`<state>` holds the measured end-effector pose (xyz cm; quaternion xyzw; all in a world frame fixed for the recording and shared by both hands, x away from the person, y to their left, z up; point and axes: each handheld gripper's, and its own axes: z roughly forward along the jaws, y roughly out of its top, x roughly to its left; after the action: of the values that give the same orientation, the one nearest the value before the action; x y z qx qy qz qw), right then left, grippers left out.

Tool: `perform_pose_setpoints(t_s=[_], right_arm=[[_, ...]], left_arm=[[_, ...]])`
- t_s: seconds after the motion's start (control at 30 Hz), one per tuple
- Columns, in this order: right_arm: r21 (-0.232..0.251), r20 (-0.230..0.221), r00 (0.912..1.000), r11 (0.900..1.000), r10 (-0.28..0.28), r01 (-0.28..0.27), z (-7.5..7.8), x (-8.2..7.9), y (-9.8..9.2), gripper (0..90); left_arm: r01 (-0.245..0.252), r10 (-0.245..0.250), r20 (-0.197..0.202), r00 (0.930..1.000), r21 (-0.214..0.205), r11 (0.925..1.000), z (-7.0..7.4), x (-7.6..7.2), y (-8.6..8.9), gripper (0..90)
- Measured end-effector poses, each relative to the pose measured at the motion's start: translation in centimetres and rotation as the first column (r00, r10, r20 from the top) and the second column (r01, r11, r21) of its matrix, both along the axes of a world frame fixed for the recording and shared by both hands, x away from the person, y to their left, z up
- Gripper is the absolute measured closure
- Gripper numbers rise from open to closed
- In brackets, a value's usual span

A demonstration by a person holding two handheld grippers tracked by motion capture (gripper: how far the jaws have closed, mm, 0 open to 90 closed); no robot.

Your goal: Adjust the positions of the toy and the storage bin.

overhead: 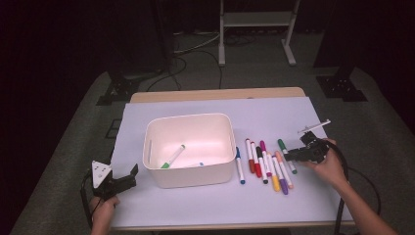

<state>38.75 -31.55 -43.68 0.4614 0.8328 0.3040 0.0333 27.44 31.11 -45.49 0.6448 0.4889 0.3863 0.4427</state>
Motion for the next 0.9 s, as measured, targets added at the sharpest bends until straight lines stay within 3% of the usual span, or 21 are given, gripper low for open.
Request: perform_pose_setpoints(t_s=[0.27, 0.43, 0.57, 0.9], right_arm=[[-0.069, 0.039, 0.9975, 0.9958, -0.058, 0.061, -0.1, -0.6, -1.0, 74.3], [-0.059, 0.027, 0.9967, 0.9952, -0.077, 0.078, 0.0, -0.5, -1.1, 75.5], [-0.015, -0.007, 0.9964, 0.9963, -0.085, 0.085, 0.0, -0.6, -1.5, 75.7], [0.086, -0.02, 0.9998, 0.9963, 0.005, -0.004, 2.3, -2.0, -0.2, 75.7]], left_arm=[[0.001, -0.001, -0.002, 1.0, 0.001, 1.0, 0.0, 0.0, 0.0, 0.0], [0.001, -0.001, -0.002, 1.0, 0.0, 1.0, 0.0, 0.0, 0.0, 0.0], [0.001, -0.001, -0.002, 1.0, 0.001, 1.0, 0.0, 0.0, 0.0, 0.0], [0.0, 0.0, 0.001, 1.0, 0.002, 1.0, 0.0, 0.0, 0.0, 0.0]])
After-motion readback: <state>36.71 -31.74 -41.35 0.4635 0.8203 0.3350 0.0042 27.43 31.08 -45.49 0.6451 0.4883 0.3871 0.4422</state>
